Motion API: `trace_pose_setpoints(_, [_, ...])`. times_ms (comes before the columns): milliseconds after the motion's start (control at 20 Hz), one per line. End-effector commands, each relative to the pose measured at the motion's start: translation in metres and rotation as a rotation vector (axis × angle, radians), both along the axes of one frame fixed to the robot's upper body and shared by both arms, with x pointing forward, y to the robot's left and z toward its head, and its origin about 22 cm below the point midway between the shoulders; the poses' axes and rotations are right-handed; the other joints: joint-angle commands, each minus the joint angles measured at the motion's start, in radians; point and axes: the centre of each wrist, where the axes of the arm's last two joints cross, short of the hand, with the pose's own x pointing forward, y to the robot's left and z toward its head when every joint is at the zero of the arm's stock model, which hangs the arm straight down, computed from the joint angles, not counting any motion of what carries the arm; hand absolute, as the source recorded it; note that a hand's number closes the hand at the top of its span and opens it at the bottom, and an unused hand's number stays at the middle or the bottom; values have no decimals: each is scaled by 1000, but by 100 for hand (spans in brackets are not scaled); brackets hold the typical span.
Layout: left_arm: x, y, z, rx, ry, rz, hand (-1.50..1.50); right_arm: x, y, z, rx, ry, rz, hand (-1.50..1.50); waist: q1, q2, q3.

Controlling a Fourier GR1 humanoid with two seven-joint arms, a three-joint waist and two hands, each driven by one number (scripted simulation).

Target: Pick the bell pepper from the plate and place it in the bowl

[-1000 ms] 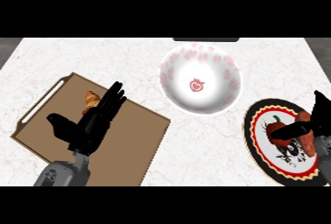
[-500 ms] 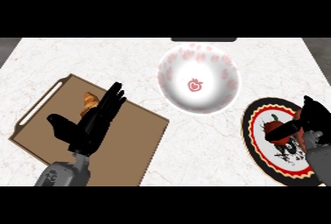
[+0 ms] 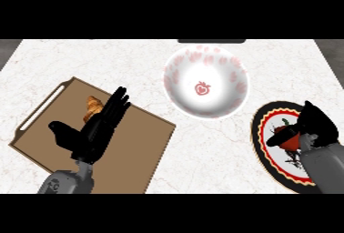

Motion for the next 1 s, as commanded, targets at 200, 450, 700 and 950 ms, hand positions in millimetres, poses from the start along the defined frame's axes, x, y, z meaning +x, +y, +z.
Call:
trace_pose_setpoints(200, [-1,-4,-10,0,13,0,0,12,14,10,-26,95,-199,-150,-9,1,0])
trace_pose_setpoints(450, [3,6,12,3,-2,1,0,-4,17,-24,-47,91,-213,-150,-4,1,2])
trace_pose_setpoints(700, [-1,3,3,15,3,-5,0,3,2,-18,-46,85,-233,-150,-2,2,2])
trace_pose_setpoints(950, [-11,-4,-8,6,12,-18,0,19,4,-24,-59,70,-231,-150,7,4,3])
